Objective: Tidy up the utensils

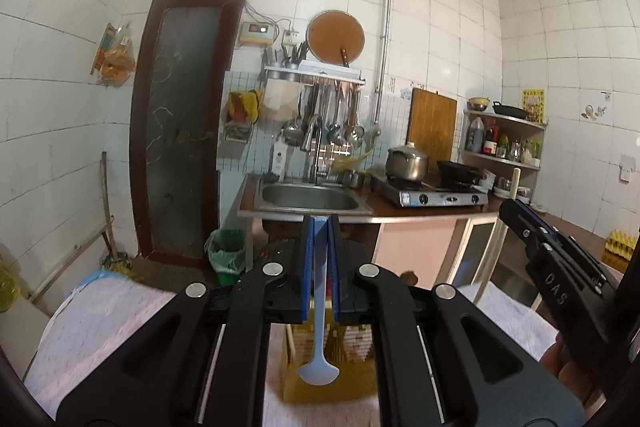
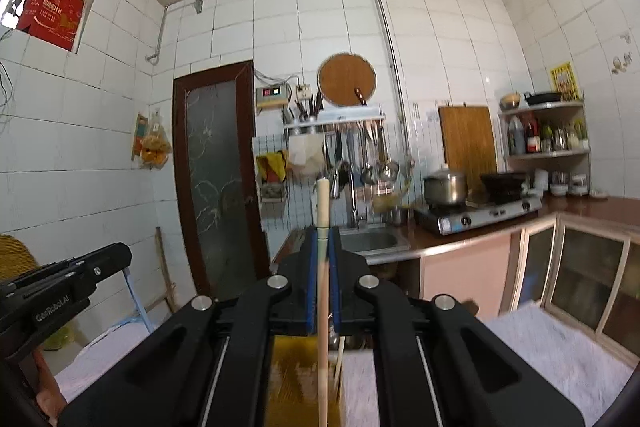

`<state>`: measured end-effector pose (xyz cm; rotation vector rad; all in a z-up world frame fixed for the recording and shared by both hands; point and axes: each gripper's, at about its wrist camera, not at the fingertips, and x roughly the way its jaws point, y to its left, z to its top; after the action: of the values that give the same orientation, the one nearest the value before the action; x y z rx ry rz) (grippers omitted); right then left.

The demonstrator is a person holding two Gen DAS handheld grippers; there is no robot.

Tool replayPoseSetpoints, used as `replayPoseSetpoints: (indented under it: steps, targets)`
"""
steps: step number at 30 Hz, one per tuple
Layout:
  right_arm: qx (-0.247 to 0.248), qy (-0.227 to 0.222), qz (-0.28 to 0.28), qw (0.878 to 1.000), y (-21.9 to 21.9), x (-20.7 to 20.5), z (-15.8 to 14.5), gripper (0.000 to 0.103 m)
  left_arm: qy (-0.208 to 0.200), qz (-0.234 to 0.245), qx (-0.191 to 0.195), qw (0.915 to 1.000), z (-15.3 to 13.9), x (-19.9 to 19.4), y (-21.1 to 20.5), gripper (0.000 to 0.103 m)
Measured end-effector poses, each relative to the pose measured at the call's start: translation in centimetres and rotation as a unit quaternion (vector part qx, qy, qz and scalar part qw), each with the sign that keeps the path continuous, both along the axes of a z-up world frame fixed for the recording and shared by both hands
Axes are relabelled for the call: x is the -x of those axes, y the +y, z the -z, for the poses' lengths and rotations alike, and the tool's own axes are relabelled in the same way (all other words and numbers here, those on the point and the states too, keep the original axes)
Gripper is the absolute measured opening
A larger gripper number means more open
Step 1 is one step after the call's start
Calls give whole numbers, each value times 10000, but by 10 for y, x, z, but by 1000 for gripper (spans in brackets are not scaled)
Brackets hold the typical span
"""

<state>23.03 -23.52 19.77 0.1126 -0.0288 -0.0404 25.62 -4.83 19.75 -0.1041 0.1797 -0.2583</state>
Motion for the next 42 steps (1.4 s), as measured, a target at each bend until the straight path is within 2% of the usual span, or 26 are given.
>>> replayPoseSetpoints:
  steps: [4,9,15,19,23,24,25,26,27,28,29,31,32,34,37,42]
  targets:
    - [-51,-97,-9,9999,-4,-34,3,6,25,56,-13,10000,4,-35,-10,6]
    - [-33,-49,-105,9999,-2,-63,22,6,293,102,-20,9995,36,-64,-14,6]
    - [-48,465,-325,9984,6,-91,66,6,649,3,-191,9977,80,-89,-18,6]
    - [72,888,-359,9954,7,-99,91,6,868,10,-138,9961,93,-94,-12,6]
    - [10,1344,-325,9904,-1,-102,101,7,995,-113,-79,9949,93,-92,-1,7]
    - [-25,1493,-303,9883,-4,-102,100,8,1037,-124,-72,9945,91,-89,3,12]
    - [-78,1622,-291,9863,-8,-101,98,24,1072,-138,-66,9941,88,-86,7,26]
    - [-143,1687,-291,9851,-11,-98,97,41,1079,-150,-52,9940,85,-81,11,33]
    - [-225,1670,-292,9853,-14,-92,94,70,1050,-186,-46,9943,81,-73,16,47]
    - [-252,1623,-254,9861,-16,-85,90,71,1006,-226,-60,9947,77,-66,19,57]
    - [-213,1616,-202,9864,-17,-78,86,71,949,-284,-85,9950,73,-58,23,61]
    - [-122,1621,-134,9866,-18,-60,76,72,852,-371,-133,9956,63,-38,33,76]
    - [-95,1614,-125,9868,-19,-51,72,74,836,-388,-142,9956,61,-32,36,80]
    - [31,1609,-62,9870,-19,-28,67,82,808,-495,-147,9954,57,-10,48,95]
    - [165,1666,19,9859,-19,4,67,84,857,-546,-151,9947,57,15,59,98]
    - [39,1907,23,9816,-20,44,82,85,1145,-624,-368,9908,76,49,69,98]
